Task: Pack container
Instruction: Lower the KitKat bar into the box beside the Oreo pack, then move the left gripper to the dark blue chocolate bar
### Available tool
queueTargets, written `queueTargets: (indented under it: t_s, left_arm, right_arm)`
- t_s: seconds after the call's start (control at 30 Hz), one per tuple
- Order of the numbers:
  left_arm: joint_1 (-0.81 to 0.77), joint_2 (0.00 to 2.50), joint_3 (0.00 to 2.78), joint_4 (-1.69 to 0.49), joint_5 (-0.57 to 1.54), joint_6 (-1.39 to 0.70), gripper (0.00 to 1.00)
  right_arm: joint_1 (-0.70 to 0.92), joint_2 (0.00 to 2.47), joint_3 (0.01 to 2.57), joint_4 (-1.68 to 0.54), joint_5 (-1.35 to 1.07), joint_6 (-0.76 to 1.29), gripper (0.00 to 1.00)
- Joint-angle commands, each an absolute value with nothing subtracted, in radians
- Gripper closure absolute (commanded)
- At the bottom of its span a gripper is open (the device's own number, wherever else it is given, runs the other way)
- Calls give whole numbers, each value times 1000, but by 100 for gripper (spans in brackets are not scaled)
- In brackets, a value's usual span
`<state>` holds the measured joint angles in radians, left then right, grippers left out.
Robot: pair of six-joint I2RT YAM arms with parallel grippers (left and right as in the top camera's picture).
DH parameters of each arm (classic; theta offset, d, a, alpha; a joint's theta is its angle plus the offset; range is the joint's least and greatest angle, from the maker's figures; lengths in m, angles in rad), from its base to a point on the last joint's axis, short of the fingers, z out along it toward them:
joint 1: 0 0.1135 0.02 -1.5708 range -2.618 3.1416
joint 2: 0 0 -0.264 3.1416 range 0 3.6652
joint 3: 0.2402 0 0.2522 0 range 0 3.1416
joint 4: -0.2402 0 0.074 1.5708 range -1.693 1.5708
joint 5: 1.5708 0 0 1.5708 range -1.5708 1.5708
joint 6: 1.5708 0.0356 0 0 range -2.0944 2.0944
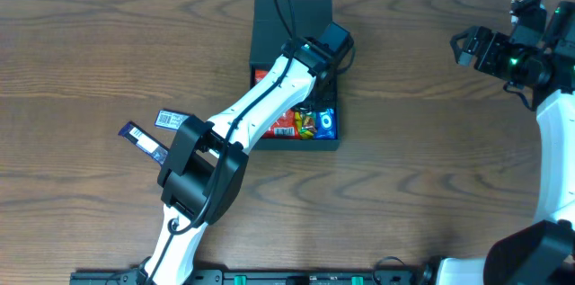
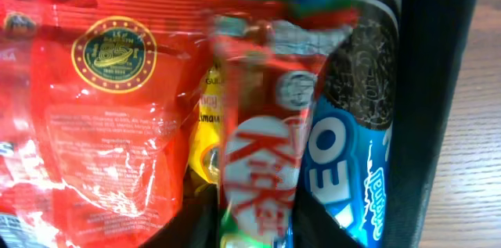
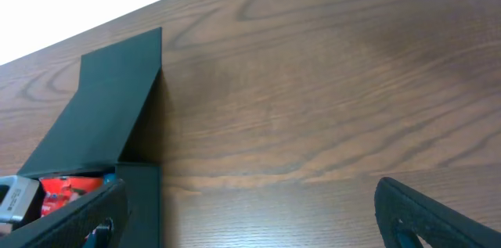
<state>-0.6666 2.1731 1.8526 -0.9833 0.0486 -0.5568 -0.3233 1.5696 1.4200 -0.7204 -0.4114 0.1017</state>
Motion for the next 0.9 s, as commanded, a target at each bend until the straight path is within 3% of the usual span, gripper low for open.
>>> queueTargets:
  t_s: [0.0, 0.23, 0.37, 0.47, 0.7, 0.87]
  left_arm:
    - [-661, 2183, 1859, -987, 34, -569, 61]
    - [-656, 2128, 1893, -1015, 7, -561, 62]
    - [-640, 2044, 1952, -1085, -137, -564, 64]
    - [-604, 1958, 1956, -1140, -260, -614, 59]
    - [-324, 1890, 1928, -1353, -303, -814, 61]
    - [-192, 1890, 1779, -1330, -208, -840, 60]
  right_arm:
    - [-330, 1550, 1423, -722, -418, 88, 1]
    - [-330, 1550, 1423, -722, -418, 88, 1]
    - [-330, 1550, 1423, -721, -418, 88, 1]
    - [-330, 1550, 1423, -721, -418, 88, 1]
    - [-329, 1551, 1423, -721, -418, 88, 1]
    - [-329, 1551, 1423, -722, -418, 88, 1]
